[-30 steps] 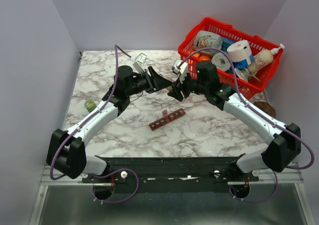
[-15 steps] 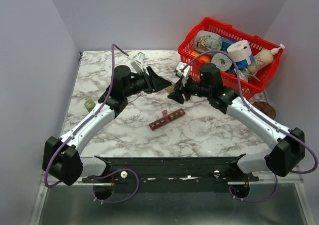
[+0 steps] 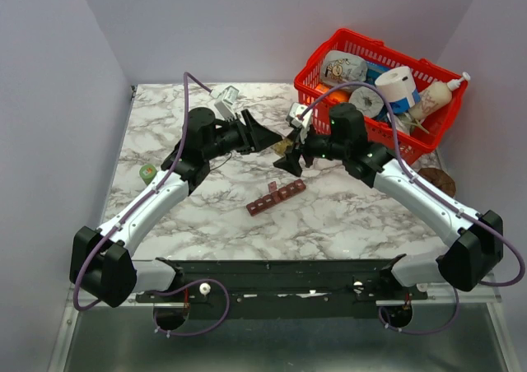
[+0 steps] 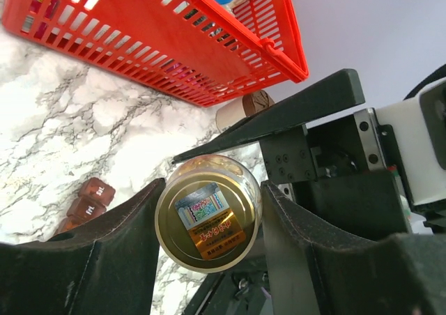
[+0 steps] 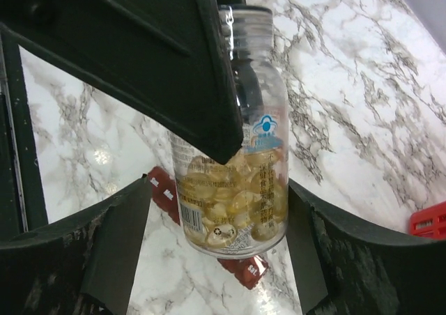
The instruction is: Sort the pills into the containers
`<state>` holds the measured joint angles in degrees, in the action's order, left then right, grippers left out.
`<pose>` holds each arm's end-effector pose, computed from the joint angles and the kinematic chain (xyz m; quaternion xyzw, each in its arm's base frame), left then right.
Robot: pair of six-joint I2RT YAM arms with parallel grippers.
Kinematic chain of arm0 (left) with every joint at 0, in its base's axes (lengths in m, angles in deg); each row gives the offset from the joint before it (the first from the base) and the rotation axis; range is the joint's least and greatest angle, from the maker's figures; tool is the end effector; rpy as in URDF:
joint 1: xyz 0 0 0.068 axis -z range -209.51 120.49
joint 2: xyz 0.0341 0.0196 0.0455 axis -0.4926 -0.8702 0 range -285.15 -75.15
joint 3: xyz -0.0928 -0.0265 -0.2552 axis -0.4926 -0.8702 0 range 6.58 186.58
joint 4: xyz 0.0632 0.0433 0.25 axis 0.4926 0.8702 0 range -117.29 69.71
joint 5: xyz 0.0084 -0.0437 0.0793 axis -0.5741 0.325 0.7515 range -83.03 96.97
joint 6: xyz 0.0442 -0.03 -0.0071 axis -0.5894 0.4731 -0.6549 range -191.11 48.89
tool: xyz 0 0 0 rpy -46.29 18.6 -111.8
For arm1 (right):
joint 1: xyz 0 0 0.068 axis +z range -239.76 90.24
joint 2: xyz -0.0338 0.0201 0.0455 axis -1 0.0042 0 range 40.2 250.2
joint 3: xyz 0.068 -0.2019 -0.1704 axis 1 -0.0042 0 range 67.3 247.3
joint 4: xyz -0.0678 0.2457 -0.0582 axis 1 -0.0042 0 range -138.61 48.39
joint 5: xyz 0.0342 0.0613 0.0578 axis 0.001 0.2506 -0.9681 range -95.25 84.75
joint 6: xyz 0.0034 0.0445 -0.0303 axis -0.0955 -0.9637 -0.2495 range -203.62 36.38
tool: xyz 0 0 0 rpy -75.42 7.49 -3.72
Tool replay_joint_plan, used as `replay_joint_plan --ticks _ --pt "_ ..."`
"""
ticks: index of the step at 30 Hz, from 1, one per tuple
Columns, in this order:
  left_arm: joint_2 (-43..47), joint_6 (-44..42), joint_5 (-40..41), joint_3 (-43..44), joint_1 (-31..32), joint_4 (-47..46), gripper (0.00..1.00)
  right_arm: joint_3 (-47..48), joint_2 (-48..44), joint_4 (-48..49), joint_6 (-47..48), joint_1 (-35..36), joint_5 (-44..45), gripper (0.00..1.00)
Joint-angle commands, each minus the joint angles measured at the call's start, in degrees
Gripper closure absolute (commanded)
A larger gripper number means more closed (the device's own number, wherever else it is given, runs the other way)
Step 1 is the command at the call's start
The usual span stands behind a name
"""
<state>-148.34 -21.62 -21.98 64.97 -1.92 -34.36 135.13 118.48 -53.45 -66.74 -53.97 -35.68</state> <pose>0.2580 -0.1543 0.3476 0.0229 0.7472 -0.5442 0.3809 0.2450 0.1988 0.3469 -0.4865 0.6533 0.3033 0.4945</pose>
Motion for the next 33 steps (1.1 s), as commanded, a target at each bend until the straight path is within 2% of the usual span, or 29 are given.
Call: replay_joint_plan --ticks 1,7,15,21,22,26,27,28,30,31,33 --pt "0.85 1.56 1.61 -0.21 0.18 0.30 0.97 4.32 1.43 0.15 1.57 0.24 -3.40 0.16" --pt "0.59 2.80 1.79 -0.56 0.53 -0.13 0.98 6.70 3.28 0.23 2.45 0.24 -4.02 0.17" --pt "0.68 4.73 2.14 -1.17 0.62 -1.72 0.98 6.35 4.34 -0.82 4.03 0.33 -4.37 0.23" --pt "0.24 5.79 1.97 -1.17 0.62 -2.77 0.98 5.47 3.72 -0.29 5.61 0.24 -4.11 0.37" --pt "0.15 6.14 1.79 -1.17 0.53 -3.03 0.98 5.55 3.98 -0.29 5.70 0.33 -4.28 0.42" --pt "0.33 6.75 1.62 -1.17 0.62 -3.48 0.97 5.64 4.86 -0.38 5.88 0.24 -4.98 0.48" --pt "0.50 6.75 1.62 -1.09 0.53 -3.30 0.97 5.64 5.04 -0.47 5.88 0.24 -5.25 0.53" --pt "0.59 6.58 1.53 -0.91 0.62 -3.13 0.95 5.64 5.13 -0.47 5.88 0.24 -5.33 0.65" --pt "0.94 5.88 0.74 -0.39 0.53 -2.34 0.87 5.38 5.04 -0.56 5.88 0.24 -5.86 0.66" --pt "1.20 5.53 0.74 -0.21 0.53 -1.90 0.71 5.29 4.95 -0.64 5.71 0.33 -6.12 0.70" --pt "2.43 3.34 1.44 0.75 0.27 0.56 0.52 5.03 4.60 -0.82 5.35 0.24 -7.52 0.73"
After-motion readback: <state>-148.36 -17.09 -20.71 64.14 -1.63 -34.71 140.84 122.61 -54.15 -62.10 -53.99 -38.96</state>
